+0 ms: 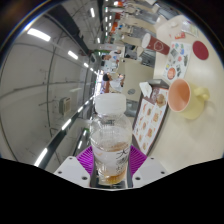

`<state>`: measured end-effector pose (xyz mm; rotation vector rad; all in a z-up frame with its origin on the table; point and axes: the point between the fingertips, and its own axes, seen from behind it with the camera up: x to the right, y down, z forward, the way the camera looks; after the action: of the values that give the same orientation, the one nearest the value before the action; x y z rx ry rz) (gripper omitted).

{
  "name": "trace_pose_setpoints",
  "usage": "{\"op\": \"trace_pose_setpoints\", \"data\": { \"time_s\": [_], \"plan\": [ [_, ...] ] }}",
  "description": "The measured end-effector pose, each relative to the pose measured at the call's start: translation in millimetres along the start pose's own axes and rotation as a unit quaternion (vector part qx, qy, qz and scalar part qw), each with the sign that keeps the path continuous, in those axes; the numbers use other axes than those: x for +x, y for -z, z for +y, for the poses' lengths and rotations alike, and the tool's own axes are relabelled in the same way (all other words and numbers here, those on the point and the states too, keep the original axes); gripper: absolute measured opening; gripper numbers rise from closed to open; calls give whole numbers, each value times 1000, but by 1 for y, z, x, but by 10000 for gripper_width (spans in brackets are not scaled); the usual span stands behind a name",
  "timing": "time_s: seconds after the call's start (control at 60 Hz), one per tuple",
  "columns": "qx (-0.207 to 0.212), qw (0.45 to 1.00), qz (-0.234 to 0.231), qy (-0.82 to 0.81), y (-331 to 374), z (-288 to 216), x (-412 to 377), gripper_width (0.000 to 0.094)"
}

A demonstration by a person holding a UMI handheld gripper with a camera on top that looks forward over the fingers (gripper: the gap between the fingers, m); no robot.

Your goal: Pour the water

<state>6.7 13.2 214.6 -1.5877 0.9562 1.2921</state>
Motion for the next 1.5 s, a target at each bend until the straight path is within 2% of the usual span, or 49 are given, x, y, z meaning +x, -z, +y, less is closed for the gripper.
{"op": "trace_pose_setpoints", "data": {
  "time_s": [0.233, 0.333, 0.533, 0.767, 0.9, 1.017, 1.067, 1.267, 1.4, 1.5],
  "plan": [
    [29, 959, -46, -278, -21, -38, 22, 408],
    [37, 950, -39, -308, -35, -47, 48, 409],
    [11, 954, -18, -299, -31, -42, 56, 408],
    [-40, 998, 25, -35, 2, -60, 21, 411],
    [-30, 984, 29, 171, 25, -111, -20, 411],
    [-4, 941, 35, 337, 56, -168, -44, 410],
    [11, 917, 52, 396, 61, -195, -39, 409],
    [37, 817, 145, 557, 92, -290, 45, 407],
    [23, 780, 187, 596, 100, -316, 114, 410],
    [4, 768, 202, 608, 101, -320, 157, 410]
  ]
}}
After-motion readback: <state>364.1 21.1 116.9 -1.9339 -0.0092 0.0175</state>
